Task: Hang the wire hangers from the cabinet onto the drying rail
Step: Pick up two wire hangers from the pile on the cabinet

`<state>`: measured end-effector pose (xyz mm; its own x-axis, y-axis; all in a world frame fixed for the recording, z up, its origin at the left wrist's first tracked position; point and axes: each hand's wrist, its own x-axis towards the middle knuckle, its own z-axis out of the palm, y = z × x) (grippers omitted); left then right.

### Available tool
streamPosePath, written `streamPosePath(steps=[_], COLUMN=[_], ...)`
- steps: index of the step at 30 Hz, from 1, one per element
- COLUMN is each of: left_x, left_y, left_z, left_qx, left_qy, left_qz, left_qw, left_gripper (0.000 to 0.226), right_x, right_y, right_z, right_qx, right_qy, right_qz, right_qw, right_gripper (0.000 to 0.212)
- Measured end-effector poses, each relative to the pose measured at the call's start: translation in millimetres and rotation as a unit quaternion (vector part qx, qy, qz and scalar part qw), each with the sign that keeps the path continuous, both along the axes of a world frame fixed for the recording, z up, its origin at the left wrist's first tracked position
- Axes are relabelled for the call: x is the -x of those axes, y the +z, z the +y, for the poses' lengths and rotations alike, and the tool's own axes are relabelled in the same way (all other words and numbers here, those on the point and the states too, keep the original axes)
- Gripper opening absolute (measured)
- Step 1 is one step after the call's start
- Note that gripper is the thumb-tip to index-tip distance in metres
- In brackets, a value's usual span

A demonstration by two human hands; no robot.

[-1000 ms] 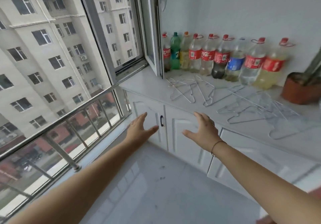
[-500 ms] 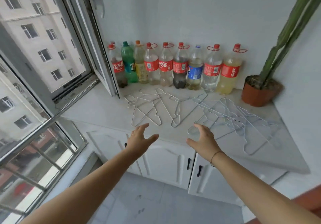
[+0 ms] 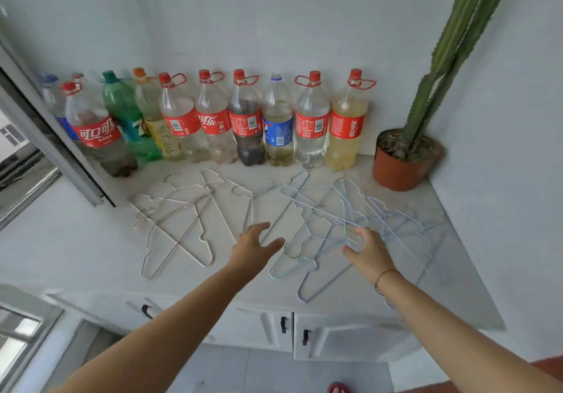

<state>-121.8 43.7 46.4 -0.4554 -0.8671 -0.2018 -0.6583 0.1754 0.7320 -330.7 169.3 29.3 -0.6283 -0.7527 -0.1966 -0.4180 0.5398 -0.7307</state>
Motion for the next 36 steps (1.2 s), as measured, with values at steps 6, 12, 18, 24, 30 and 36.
streamPosePath(steps=[6, 12, 18, 24, 30, 36], left_x=[77, 119, 142, 166, 193, 215], left_y=[-15, -26, -40, -48, -47, -58], left_z=[-22, -37, -52, -64, -73, -86], left_qx=[-0.023, -0.056, -0.084, -0.149, -0.194, -0.266], left_qy=[0.023, 0.045, 0.045, 0.037, 0.017, 0.075], left_qz=[0.002, 0.000, 0.004, 0.047, 0.065, 0.119], left_qw=[0.999, 0.997, 0.995, 0.987, 0.979, 0.954], left_gripper=[0.055, 0.054, 0.053, 0.049, 0.036, 0.014], right_x=[84, 136, 157, 157, 132, 109], right_y=[-26, -59, -82, -88, -67, -57], right_z=[-52, -95, -112, -110, -100, -100], right_qx=[-0.044, -0.120, -0.148, -0.103, 0.016, 0.073], right_qy=[0.013, 0.030, 0.004, -0.018, -0.009, 0.000], right_qz=[0.011, 0.021, 0.022, 0.022, -0.078, -0.134], right_qw=[0.999, 0.992, 0.989, 0.994, 0.997, 0.988], right_gripper=[0.046, 0.039, 0.027, 0.017, 0.009, 0.011])
